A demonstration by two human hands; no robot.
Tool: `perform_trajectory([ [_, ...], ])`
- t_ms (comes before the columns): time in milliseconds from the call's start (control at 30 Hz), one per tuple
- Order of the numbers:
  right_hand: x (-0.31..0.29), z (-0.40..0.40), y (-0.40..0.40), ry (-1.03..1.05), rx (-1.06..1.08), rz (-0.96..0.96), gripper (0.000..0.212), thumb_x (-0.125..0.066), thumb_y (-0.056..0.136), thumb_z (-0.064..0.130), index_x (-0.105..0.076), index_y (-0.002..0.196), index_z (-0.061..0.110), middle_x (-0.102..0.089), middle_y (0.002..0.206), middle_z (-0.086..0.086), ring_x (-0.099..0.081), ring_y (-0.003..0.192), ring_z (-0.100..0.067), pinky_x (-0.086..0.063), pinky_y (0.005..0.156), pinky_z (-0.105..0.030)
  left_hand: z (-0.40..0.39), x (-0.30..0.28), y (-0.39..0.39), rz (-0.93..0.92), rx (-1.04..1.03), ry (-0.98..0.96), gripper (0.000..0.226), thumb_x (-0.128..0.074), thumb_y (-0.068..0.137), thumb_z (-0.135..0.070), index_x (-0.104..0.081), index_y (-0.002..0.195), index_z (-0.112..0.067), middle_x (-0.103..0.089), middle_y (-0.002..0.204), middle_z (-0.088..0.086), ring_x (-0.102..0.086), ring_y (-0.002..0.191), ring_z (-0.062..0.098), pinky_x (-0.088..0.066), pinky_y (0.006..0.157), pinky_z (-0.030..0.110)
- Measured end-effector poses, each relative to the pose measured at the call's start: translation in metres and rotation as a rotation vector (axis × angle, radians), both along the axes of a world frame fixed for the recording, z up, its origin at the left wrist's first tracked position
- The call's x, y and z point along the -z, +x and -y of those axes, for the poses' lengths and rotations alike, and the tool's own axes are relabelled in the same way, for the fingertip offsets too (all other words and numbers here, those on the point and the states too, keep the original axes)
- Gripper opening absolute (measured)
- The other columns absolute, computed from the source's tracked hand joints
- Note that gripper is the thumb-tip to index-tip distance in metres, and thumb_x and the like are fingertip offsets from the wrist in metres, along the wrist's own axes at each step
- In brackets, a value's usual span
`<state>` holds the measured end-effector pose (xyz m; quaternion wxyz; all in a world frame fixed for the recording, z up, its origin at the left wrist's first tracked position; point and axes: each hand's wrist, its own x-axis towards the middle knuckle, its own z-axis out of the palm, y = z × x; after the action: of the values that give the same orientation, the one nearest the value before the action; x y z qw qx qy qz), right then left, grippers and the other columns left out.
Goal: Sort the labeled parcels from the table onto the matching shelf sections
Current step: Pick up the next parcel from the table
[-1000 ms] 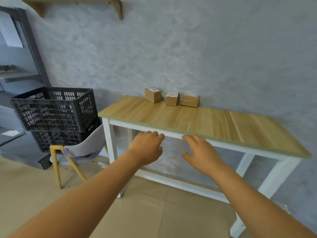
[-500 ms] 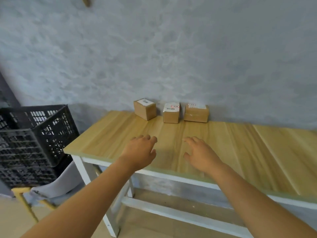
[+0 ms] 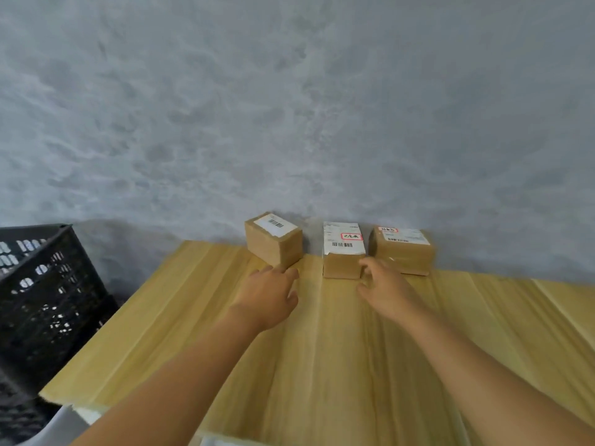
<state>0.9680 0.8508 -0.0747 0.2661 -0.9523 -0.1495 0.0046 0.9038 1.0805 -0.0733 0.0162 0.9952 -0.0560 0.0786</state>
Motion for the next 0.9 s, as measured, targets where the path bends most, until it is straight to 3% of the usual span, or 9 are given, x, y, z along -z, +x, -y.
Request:
perform_trajectory([
  [133,0.001,-0.016,0.039,0.144,0.168,-0.010,0.040,-0.061,0.092,0.022,-0.055,0.131,0.016,-0.058,0.101,0.007,-0.054,0.087,-0.009,-0.038,0.064,-0.021,-0.011,-0.002,0.047,-0.003,0.052,-0.027,0.033,-0.044,0.096,-0.033,-0.052,0.124,-0.017,-0.058,0.118,0.003,-0.056,0.108,0.027,-0.045,0.087,0.036],
  [200,0.005,-0.019,0.056,0.178,0.244,-0.009,0.035,-0.059,0.094,0.024,-0.055,0.127,0.016,-0.055,0.094,0.011,-0.048,0.072,0.001,-0.034,0.058,-0.015,-0.013,0.001,0.064,0.005,0.076,-0.029,0.031,-0.043,0.096,-0.033,-0.052,0.122,-0.017,-0.058,0.116,0.002,-0.057,0.109,0.026,-0.042,0.083,0.035],
  [267,0.008,-0.021,0.070,0.191,0.297,-0.049,0.037,-0.059,0.095,0.027,-0.054,0.128,0.010,-0.059,0.098,0.006,-0.056,0.079,-0.005,-0.044,0.064,-0.023,-0.016,0.007,0.075,-0.005,0.103,-0.029,0.027,-0.043,0.095,-0.033,-0.053,0.115,-0.017,-0.058,0.111,0.002,-0.057,0.106,0.026,-0.036,0.075,0.033],
  [333,0.009,-0.024,0.085,0.225,0.342,-0.106,0.046,-0.059,0.096,0.030,-0.053,0.130,0.001,-0.065,0.118,-0.013,-0.062,0.104,-0.027,-0.048,0.084,-0.036,-0.020,0.014,0.083,-0.021,0.129,-0.026,0.026,-0.044,0.095,-0.034,-0.052,0.113,-0.017,-0.058,0.109,0.002,-0.057,0.104,0.025,-0.034,0.073,0.032],
  [433,0.009,-0.029,0.105,0.246,0.367,-0.265,0.063,-0.055,0.096,0.048,-0.045,0.143,0.007,-0.055,0.141,-0.009,-0.052,0.126,-0.028,-0.039,0.089,-0.032,-0.029,0.021,0.095,-0.028,0.132,-0.043,0.031,-0.044,0.095,-0.035,-0.053,0.119,-0.019,-0.058,0.112,0.000,-0.056,0.106,0.023,-0.042,0.082,0.033],
  [600,0.019,-0.038,0.134,0.426,0.334,-0.475,0.042,-0.065,0.088,0.053,-0.060,0.116,0.022,-0.066,0.118,0.003,-0.058,0.092,-0.010,-0.042,0.070,-0.028,-0.033,0.031,0.105,-0.059,0.116,-0.057,0.034,-0.044,0.094,-0.035,-0.054,0.123,-0.021,-0.059,0.113,-0.001,-0.056,0.110,0.022,-0.043,0.085,0.033],
  [667,0.026,-0.039,0.143,0.459,0.319,-0.551,0.030,-0.072,0.085,0.048,-0.062,0.105,0.027,-0.066,0.116,0.005,-0.057,0.096,-0.012,-0.043,0.080,-0.031,-0.033,0.033,0.108,-0.065,0.109,-0.071,0.035,-0.044,0.094,-0.035,-0.053,0.124,-0.021,-0.059,0.114,-0.001,-0.055,0.111,0.021,-0.045,0.087,0.034],
  [767,0.030,-0.041,0.153,0.478,0.274,-0.664,0.035,-0.078,0.078,0.050,-0.064,0.103,0.029,-0.064,0.113,0.008,-0.053,0.109,-0.016,-0.038,0.093,-0.036,-0.033,0.034,0.110,-0.091,0.110,-0.091,0.034,-0.044,0.095,-0.035,-0.053,0.124,-0.021,-0.059,0.118,-0.002,-0.056,0.111,0.021,-0.046,0.090,0.035],
  [900,0.035,-0.048,0.161,0.477,0.205,-0.706,0.028,-0.082,0.076,0.045,-0.069,0.091,0.025,-0.070,0.097,0.016,-0.060,0.094,-0.005,-0.040,0.076,-0.025,-0.032,0.033,0.111,-0.097,0.106,-0.090,0.034,-0.045,0.095,-0.035,-0.053,0.125,-0.021,-0.059,0.119,-0.002,-0.056,0.112,0.022,-0.046,0.091,0.036],
])
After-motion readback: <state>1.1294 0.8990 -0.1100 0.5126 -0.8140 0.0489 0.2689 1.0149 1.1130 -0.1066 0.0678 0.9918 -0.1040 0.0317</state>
